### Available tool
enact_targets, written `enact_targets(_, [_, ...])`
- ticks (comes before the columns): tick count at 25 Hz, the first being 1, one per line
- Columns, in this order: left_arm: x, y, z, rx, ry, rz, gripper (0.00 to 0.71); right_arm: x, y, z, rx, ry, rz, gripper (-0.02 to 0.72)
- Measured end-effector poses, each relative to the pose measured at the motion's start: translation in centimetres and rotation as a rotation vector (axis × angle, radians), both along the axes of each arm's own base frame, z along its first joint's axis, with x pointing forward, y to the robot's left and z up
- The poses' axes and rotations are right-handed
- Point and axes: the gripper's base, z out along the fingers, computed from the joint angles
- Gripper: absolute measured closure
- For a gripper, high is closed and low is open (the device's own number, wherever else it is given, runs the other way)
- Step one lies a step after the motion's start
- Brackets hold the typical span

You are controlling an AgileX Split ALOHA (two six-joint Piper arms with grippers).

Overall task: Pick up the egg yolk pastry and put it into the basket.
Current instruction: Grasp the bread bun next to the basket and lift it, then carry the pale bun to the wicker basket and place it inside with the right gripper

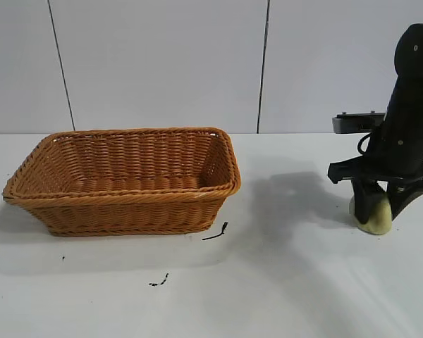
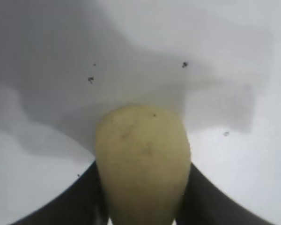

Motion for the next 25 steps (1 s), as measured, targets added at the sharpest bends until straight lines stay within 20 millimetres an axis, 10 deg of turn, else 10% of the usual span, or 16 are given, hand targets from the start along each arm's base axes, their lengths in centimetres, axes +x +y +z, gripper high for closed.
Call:
enact_targets(6, [0.0,0.0,0.0,0.0,0.0,0.0,0.015,0.2,0.0,2.9,0.004,-0.042,0.0,0.544])
enact_targets(15, [0.0,0.0,0.0,0.0,0.0,0.0,0.015,2.4,0.5,13.9,0.01,-0.131,0.012,0.545])
enact_targets(25, [0.0,0.0,0.0,0.0,0.0,0.0,0.015,3.1,7.7,19.7,0.011,-0.286,0.185,0.545])
